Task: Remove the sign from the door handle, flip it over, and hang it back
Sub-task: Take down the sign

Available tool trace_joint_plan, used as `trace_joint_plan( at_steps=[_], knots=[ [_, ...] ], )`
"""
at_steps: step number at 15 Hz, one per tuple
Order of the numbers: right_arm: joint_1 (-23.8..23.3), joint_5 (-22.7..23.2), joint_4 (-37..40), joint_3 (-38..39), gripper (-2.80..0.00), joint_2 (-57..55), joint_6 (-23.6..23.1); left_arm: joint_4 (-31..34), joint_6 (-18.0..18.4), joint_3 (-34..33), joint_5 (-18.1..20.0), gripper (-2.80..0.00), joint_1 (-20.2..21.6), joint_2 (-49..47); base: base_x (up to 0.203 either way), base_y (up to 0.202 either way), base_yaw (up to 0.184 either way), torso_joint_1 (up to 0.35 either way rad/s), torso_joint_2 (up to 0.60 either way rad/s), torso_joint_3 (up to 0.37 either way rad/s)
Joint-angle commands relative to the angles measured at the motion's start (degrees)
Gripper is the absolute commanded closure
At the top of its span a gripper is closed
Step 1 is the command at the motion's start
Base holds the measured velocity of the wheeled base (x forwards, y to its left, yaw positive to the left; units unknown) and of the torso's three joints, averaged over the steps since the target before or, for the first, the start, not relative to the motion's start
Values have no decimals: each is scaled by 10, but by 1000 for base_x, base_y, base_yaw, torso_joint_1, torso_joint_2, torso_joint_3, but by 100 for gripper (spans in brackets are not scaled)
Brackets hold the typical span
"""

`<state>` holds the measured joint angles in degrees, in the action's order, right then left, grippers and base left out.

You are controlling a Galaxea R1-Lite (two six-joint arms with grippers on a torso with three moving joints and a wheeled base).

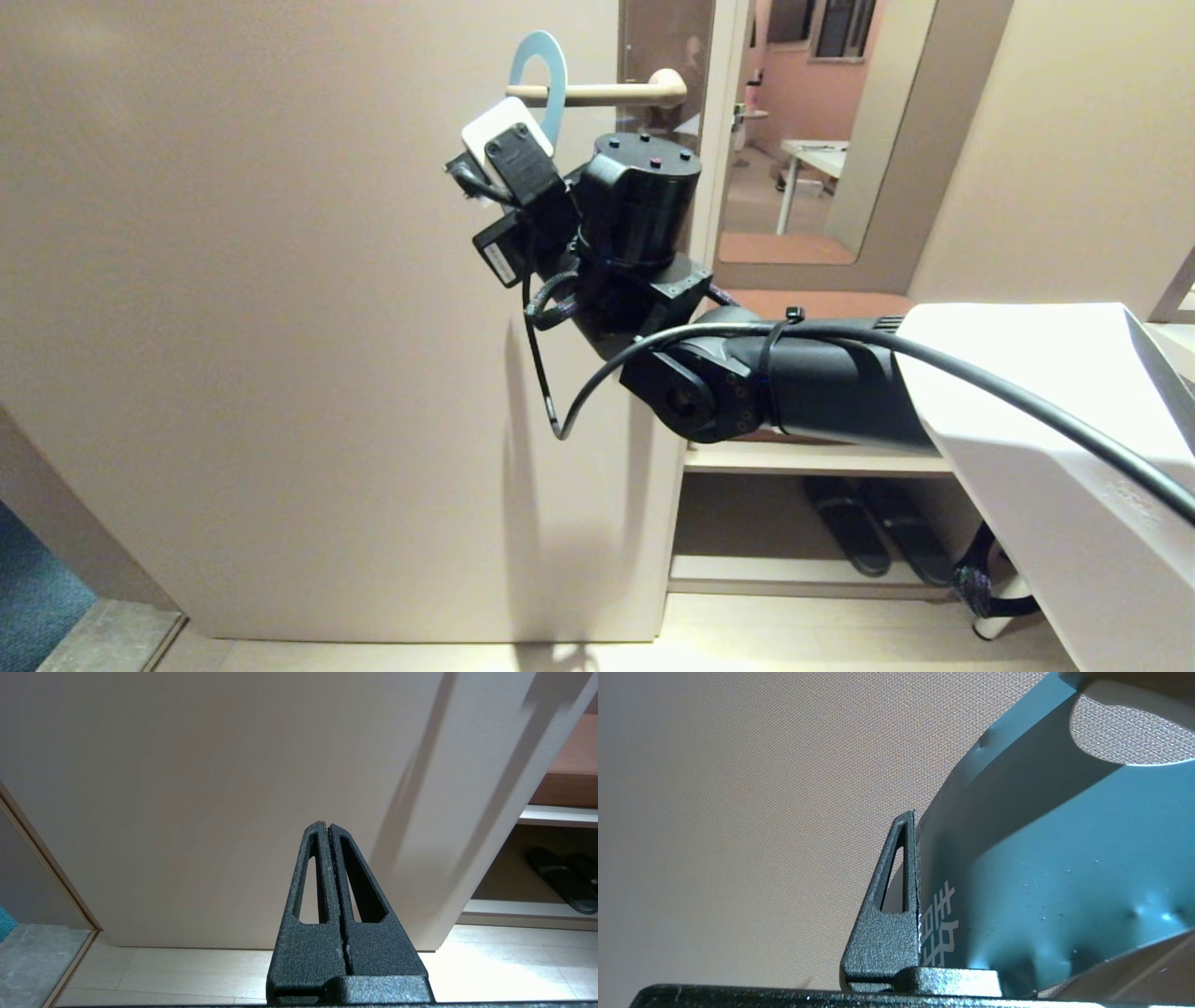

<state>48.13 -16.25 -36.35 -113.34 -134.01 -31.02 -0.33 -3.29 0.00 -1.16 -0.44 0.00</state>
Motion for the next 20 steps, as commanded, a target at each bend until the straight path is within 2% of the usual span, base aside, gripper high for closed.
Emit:
trace_joint_plan(
  at_steps=[1,17,20],
  knots=[
    [0,-1,-2,0,0,-3,-2,0,-1,0,0,0,0,0,0,0,0,0,0,0],
    [-3,-2,-4,0,0,-16,-11,0,-1,0,-1,0,0,0,0,0,0,0,0,0],
    [-3,20,-4,0,0,-17,-10,0,-1,0,0,0,0,0,0,0,0,0,0,0]
  ],
)
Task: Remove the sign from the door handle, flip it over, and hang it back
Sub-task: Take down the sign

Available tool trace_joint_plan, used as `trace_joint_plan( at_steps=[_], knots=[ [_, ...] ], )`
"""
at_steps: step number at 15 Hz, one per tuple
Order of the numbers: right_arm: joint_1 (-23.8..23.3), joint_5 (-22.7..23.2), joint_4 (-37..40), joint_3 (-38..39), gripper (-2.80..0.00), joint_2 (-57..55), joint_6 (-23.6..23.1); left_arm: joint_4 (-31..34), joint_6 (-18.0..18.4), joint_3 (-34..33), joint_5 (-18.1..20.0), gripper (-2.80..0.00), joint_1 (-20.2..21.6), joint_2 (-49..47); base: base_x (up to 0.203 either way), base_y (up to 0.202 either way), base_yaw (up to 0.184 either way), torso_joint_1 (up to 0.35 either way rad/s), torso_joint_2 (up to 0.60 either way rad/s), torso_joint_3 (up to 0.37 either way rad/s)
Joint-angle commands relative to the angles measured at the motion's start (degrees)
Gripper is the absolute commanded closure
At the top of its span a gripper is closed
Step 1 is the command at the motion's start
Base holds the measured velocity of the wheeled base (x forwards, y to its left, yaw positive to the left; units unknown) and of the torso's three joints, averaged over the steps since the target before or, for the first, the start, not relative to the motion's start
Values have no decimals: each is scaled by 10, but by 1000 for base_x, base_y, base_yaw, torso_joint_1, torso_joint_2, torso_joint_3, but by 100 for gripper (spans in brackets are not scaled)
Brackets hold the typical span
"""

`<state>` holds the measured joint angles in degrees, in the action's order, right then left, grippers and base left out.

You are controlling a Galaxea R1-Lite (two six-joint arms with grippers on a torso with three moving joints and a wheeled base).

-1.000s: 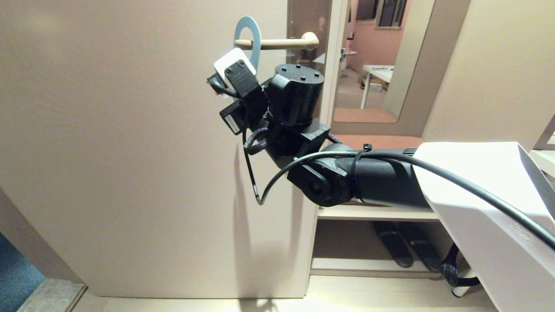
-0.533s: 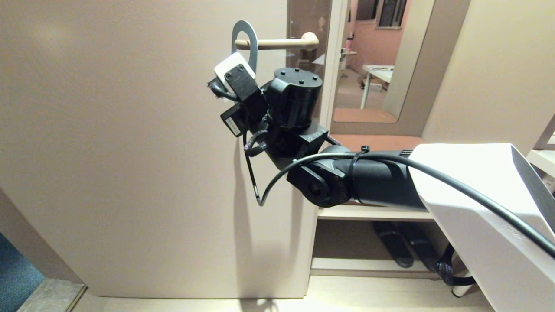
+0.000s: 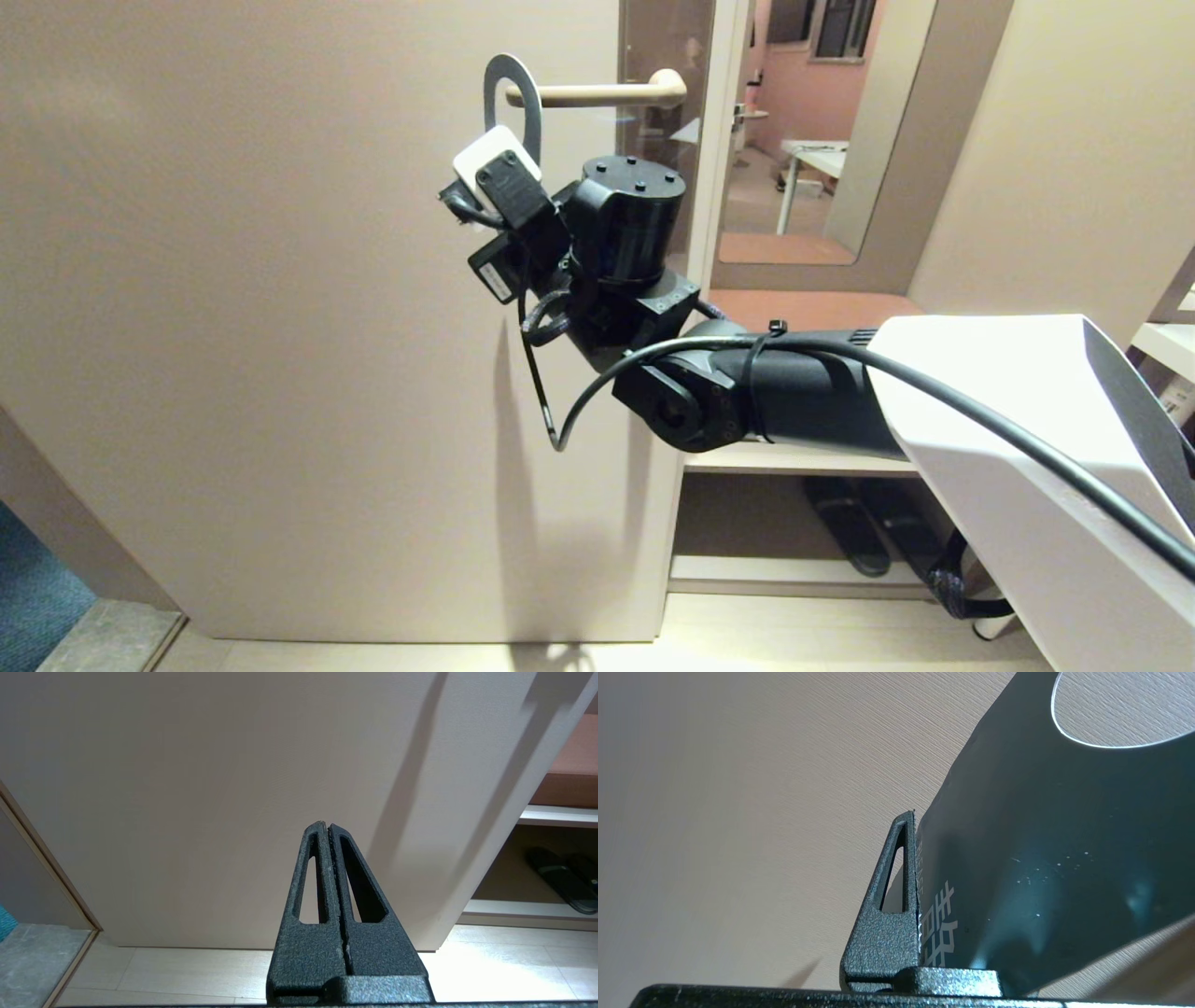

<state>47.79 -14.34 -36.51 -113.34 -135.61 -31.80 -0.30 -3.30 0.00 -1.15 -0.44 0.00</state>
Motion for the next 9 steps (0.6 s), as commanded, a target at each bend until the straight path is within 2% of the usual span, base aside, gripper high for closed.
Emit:
trace_joint_plan(
  at_steps=[1,9],
  knots=[
    [0,7,-3,0,0,-1,-2,0,0,0,-1,0,0,0,0,0,0,0,0,0],
    [0,20,-26,0,0,3,-2,0,0,0,-1,0,0,0,0,0,0,0,0,0]
  ],
)
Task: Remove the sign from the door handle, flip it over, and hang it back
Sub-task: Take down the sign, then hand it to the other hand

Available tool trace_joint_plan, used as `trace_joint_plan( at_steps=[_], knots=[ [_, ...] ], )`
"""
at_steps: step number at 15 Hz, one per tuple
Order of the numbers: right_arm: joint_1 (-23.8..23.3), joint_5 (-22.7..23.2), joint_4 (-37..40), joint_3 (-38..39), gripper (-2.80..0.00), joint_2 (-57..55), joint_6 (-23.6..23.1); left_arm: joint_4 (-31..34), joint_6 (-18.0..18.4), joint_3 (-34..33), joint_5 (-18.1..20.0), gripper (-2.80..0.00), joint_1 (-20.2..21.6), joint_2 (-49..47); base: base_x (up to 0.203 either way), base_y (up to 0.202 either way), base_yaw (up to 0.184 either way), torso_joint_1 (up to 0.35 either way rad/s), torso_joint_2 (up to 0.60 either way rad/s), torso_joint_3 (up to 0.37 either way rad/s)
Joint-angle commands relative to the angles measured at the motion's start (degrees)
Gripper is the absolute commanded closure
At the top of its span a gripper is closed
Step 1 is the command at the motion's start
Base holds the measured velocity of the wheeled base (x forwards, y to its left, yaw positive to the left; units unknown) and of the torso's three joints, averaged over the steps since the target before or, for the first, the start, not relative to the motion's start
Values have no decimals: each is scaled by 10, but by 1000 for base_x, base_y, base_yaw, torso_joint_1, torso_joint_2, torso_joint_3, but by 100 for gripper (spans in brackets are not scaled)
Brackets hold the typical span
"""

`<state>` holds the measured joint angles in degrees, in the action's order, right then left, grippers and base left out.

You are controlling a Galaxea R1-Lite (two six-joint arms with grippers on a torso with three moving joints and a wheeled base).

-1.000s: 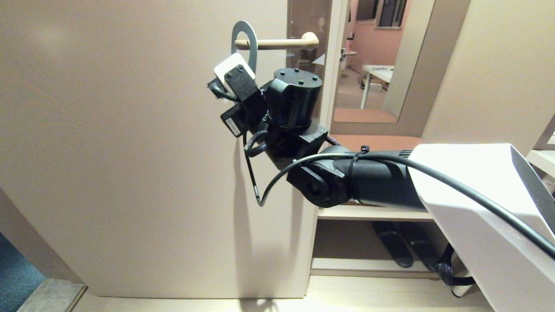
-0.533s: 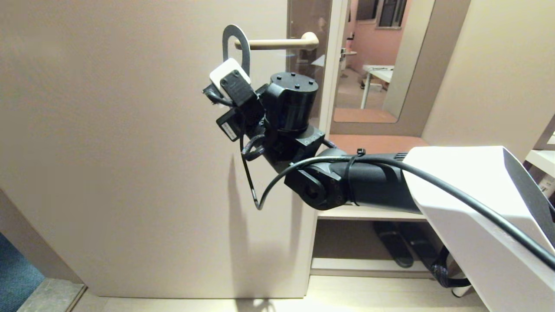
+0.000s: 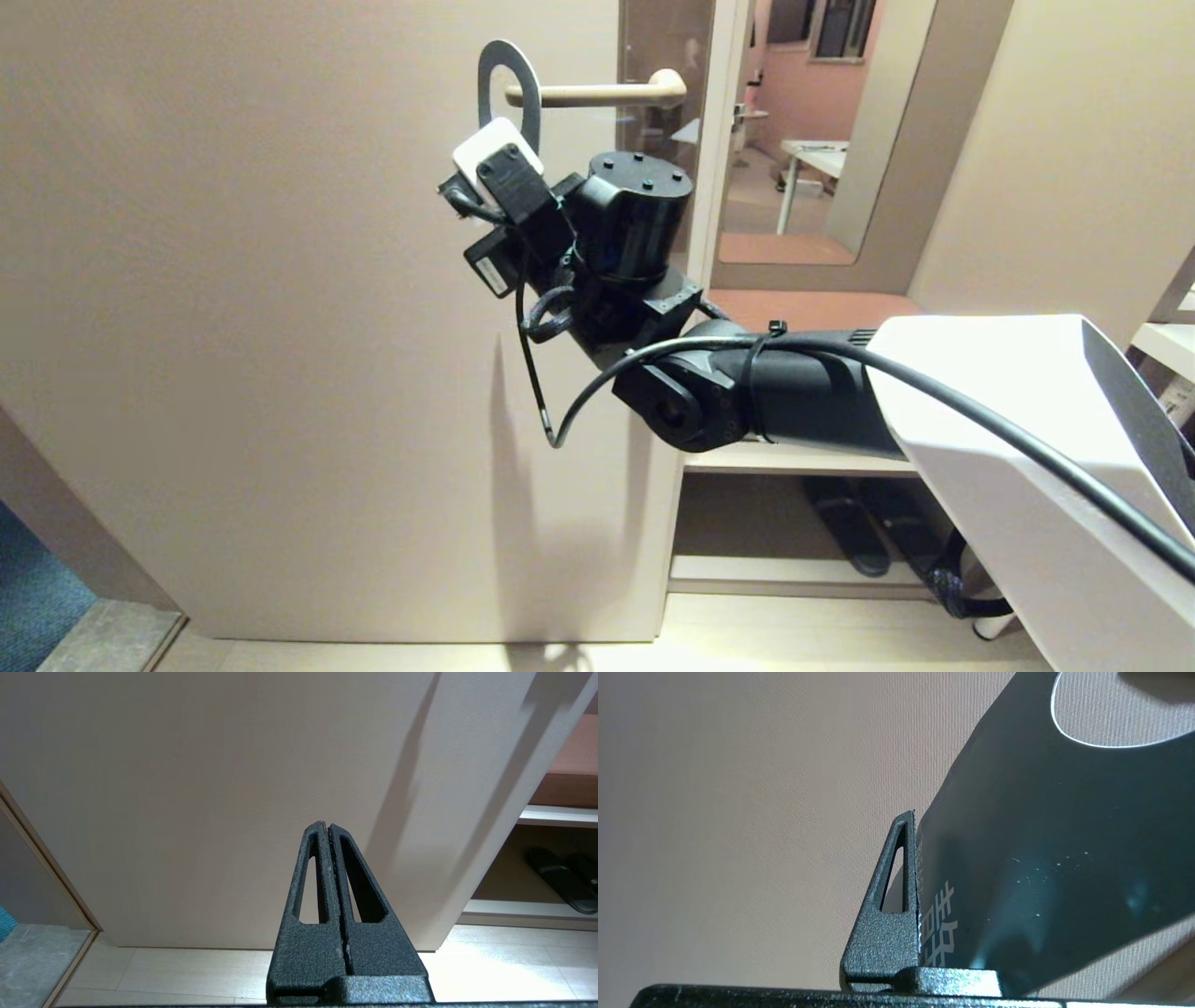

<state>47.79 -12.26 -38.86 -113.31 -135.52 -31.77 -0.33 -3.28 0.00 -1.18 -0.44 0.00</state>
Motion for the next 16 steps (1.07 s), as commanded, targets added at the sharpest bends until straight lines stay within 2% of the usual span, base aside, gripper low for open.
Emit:
trace_joint_plan(
  at_steps=[1,9,16],
  knots=[
    [0,3,-2,0,0,8,-2,0,-1,0,0,0,0,0,0,0,0,0,0,0],
    [0,5,5,20,0,50,11,0,-1,0,0,0,0,0,0,0,0,0,0,0],
    [0,37,9,143,0,137,17,0,-1,0,0,0,0,0,0,0,0,0,0,0]
  ],
)
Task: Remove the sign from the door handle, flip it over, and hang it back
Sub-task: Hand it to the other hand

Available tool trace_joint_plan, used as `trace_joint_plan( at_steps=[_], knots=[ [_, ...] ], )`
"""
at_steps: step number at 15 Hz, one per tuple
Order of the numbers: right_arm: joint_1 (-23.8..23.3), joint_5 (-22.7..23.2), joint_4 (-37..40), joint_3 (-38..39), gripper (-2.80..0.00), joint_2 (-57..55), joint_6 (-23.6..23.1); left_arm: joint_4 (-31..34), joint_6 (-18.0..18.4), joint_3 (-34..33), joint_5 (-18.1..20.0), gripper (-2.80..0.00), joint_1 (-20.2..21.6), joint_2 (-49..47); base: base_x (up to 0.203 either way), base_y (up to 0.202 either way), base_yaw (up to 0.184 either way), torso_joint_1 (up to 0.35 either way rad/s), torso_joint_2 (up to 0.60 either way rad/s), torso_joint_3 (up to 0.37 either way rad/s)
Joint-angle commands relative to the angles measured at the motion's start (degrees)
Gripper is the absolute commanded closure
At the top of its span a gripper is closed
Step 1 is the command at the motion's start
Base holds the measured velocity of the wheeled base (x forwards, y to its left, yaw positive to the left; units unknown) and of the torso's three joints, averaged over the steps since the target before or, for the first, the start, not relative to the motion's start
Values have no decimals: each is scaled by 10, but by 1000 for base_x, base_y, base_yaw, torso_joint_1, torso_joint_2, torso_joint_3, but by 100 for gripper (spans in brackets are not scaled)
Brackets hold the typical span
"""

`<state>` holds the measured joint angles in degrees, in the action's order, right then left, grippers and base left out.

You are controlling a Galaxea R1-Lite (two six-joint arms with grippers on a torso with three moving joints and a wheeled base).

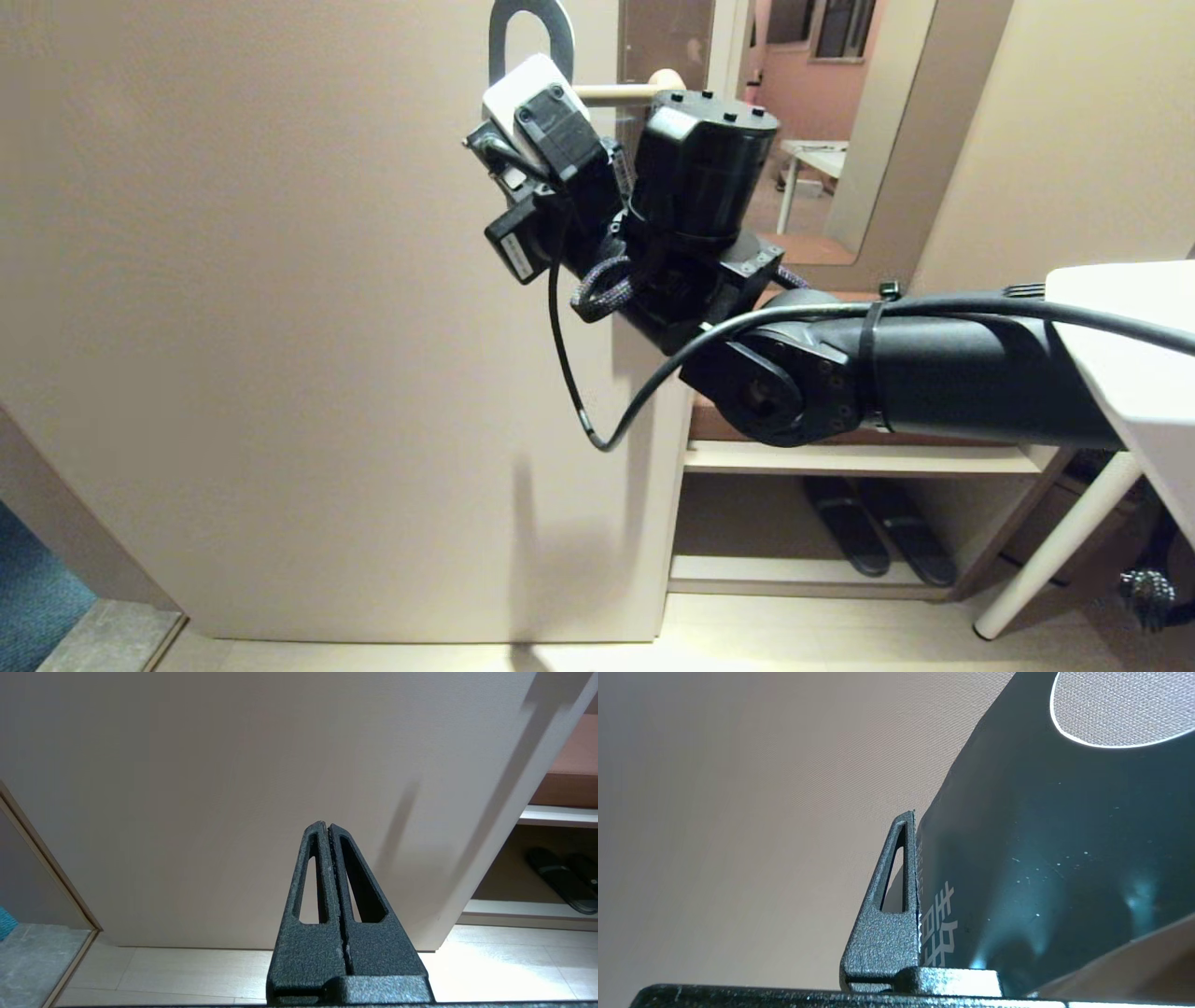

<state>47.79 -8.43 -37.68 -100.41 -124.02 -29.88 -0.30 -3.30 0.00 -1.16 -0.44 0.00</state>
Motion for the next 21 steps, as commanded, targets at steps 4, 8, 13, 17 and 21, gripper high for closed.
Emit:
trace_joint_plan(
  at_steps=[4,8,13,17,21],
  knots=[
    [0,11,-4,90,0,75,6,0,0,0,-1,0,0,0,0,0,0,0,0,0],
    [-17,12,-6,168,0,131,10,0,0,0,-1,0,0,0,0,0,0,0,0,0],
    [-68,28,-7,267,0,213,11,0,0,0,-1,0,0,0,0,0,0,0,0,0],
    [-106,30,-9,338,0,276,11,0,0,0,0,0,0,0,0,0,0,0,0,0],
    [-143,28,-9,386,0,334,11,0,0,0,-1,0,0,0,0,0,0,0,0,0]
  ],
)
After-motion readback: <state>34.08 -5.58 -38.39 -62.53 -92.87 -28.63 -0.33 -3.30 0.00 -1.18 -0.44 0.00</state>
